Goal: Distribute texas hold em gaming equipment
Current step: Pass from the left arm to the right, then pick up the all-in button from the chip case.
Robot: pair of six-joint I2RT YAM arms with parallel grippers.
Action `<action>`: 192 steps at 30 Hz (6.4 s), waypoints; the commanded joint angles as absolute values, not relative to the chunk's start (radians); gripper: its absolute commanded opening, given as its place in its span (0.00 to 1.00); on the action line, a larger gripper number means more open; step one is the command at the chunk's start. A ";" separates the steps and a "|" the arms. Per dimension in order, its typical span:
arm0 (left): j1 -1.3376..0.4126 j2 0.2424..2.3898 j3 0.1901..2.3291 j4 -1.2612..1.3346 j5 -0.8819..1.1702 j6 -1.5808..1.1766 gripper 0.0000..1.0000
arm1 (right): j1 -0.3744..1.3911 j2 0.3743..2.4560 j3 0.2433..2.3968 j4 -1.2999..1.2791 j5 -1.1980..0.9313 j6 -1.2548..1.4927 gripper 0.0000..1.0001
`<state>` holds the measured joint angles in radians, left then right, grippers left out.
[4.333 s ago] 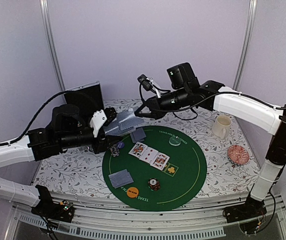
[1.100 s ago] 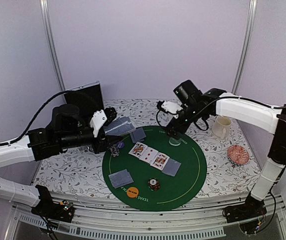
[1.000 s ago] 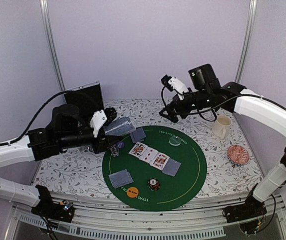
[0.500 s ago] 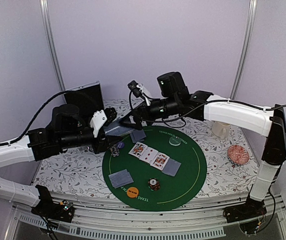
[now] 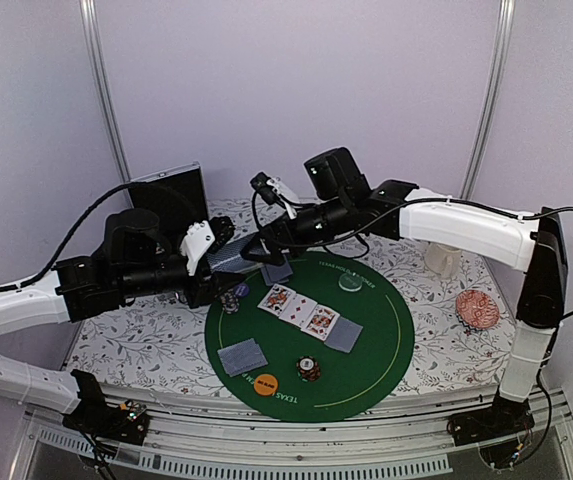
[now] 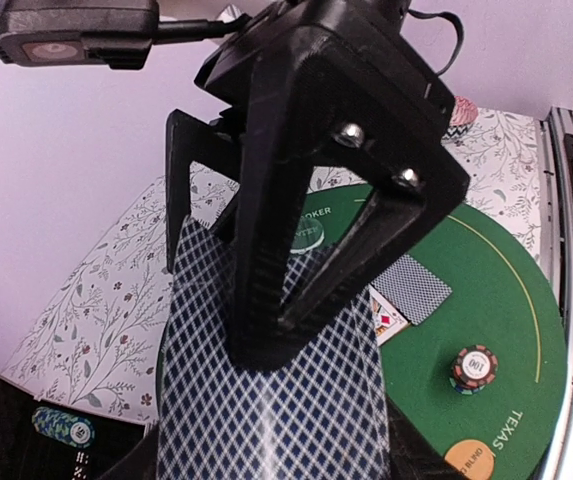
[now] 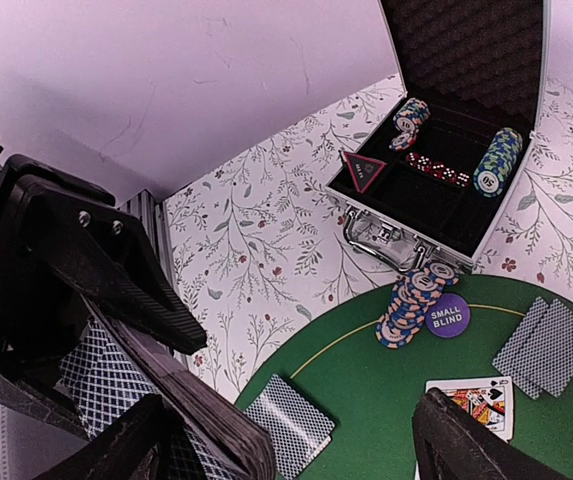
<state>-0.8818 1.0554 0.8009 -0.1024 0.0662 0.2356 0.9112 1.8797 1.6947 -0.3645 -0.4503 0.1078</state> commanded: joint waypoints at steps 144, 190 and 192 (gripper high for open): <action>0.026 1.673 0.834 -0.109 0.127 -0.568 0.51 | 0.628 1.575 1.254 -0.227 -0.638 0.244 0.02; -0.264 1.320 0.904 -0.219 -0.119 -0.380 0.00 | 0.627 1.522 1.258 -0.282 -0.602 0.232 0.02; -0.350 1.307 0.924 -0.224 -0.070 -0.310 0.00 | 0.627 1.514 1.260 -0.293 -0.594 0.225 0.02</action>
